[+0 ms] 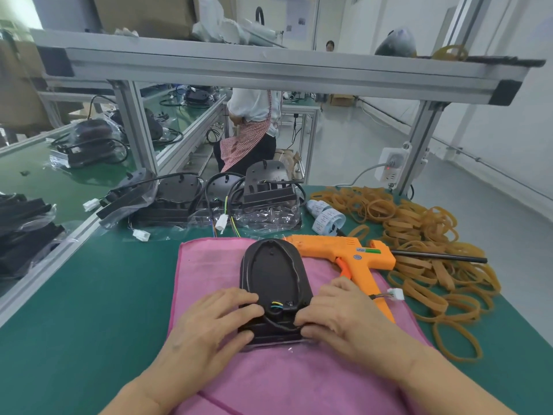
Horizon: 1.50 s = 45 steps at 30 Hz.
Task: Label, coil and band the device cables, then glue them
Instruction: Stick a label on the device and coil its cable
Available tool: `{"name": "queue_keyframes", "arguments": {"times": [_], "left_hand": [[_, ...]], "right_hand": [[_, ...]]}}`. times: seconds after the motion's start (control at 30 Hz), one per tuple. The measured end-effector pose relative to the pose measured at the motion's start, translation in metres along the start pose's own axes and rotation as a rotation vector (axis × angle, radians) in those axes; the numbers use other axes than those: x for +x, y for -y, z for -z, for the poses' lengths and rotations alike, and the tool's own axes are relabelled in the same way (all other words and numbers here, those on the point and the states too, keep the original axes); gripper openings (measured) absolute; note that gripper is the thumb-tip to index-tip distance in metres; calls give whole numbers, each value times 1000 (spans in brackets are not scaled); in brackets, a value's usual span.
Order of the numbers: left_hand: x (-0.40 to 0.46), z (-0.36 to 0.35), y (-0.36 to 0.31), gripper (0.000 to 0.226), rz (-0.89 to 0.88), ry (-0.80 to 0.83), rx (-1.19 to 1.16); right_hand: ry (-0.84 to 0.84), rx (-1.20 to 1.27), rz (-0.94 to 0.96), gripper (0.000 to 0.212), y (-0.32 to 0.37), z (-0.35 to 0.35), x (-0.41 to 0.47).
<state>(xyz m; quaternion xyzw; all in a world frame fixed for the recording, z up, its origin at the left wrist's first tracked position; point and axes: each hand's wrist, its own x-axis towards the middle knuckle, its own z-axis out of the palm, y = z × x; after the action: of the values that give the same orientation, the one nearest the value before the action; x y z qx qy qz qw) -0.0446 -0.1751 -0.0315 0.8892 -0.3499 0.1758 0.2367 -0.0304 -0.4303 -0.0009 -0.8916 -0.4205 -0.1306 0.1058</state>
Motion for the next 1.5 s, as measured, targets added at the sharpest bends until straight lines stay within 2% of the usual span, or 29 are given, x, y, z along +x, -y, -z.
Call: {"name": "queue_keyframes", "arguments": {"times": [0.07,0.1,0.17,0.23,0.27,0.33,0.43,0.5,0.63,0.73,0.83,1.03,1.13,1.23,1.33,1.4,1.5], "left_hand": [[1,0,0,25,43,-11,-46],[2,1,0,24,96,-24,-113],[8,5,1,20,241,-23,-367],[21,9,4,19,382,-42,-598],[31,8,7,23,419,-83,-592],[57,-1,15,28,401,-143,-388],[94,-22,26,46,405,-17,-177],[103,-35,31,46,482,39,-110],[100,-43,32,35,498,-147,56],[98,-43,28,28,554,-257,28],[91,-40,21,34,604,-251,-89],[32,-26,7,34,484,-133,-160],[16,-18,-6,51,421,-72,-79],[5,-18,-25,67,249,2,99],[-4,-27,-30,51,116,-76,177],[-2,-29,-29,37,42,-111,239],[4,-20,-20,36,-8,-86,244]], "right_hand": [[-34,46,-121,21,-2,1,-4],[-22,65,-188,32,-3,2,-6],[72,112,-251,46,-8,2,-8],[132,153,-243,42,-13,0,-7],[137,155,-235,41,-16,-1,-5],[138,144,-216,42,-20,0,-1],[109,196,-191,38,-24,0,1],[108,240,-171,36,-25,-3,1],[117,296,-179,37,-23,-10,1],[138,304,-192,36,-25,-13,2],[153,299,-214,36,-26,-16,-2],[137,300,-244,37,-23,-21,-5],[135,287,-238,39,-22,-23,-5],[154,292,-237,39,-22,-21,-5],[116,335,-235,39,-21,-19,-6],[16,396,-273,37,-19,-17,-8],[-112,352,-291,17,-19,-12,-15]]}}
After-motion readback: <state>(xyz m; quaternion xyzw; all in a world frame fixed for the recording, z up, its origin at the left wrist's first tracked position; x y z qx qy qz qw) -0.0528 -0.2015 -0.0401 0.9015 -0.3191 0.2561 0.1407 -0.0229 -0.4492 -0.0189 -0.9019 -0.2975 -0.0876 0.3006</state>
